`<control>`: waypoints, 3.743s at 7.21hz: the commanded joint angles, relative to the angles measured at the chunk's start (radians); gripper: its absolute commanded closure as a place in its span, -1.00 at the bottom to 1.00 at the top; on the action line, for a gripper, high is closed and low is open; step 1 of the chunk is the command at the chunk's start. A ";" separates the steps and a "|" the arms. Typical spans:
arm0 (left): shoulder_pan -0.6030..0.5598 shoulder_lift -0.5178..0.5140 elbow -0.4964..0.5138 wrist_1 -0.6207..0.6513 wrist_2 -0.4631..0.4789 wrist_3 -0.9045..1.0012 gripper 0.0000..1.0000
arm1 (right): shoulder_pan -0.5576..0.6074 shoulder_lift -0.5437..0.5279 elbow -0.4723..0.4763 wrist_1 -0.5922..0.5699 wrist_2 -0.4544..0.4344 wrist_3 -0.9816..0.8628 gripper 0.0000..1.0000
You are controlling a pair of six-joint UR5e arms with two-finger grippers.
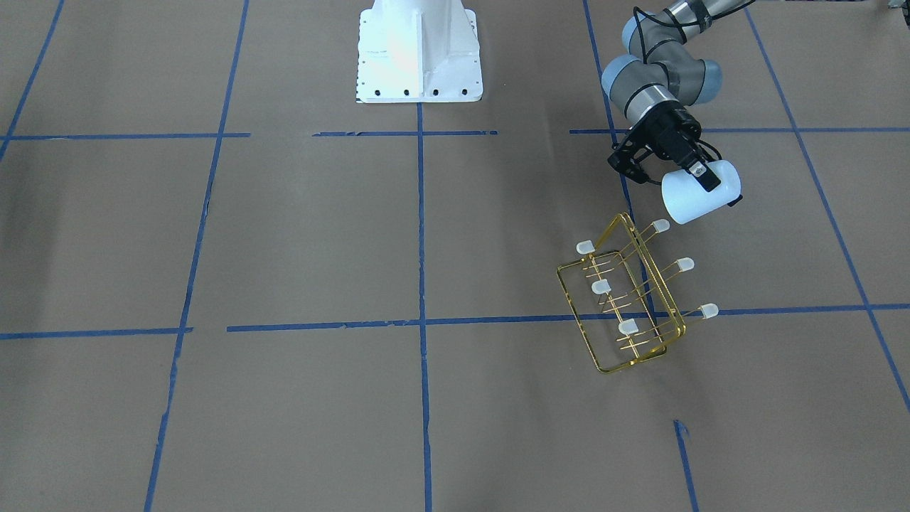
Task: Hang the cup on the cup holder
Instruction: 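Carry the tilted cup toward the gold rack's white peg with the left gripper, then open the left gripper to release the cup onto the peg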
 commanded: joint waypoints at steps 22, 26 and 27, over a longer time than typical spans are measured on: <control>0.008 -0.109 0.144 0.003 -0.007 -0.011 -1.00 | 0.000 0.000 0.000 0.000 0.000 0.000 -1.00; 0.006 0.076 -0.053 -0.012 -0.012 -0.136 -1.00 | 0.000 0.000 0.000 0.000 0.000 0.002 -1.00; 0.006 0.130 -0.096 -0.012 -0.012 -0.219 -1.00 | 0.000 0.000 0.000 0.000 0.000 0.000 -1.00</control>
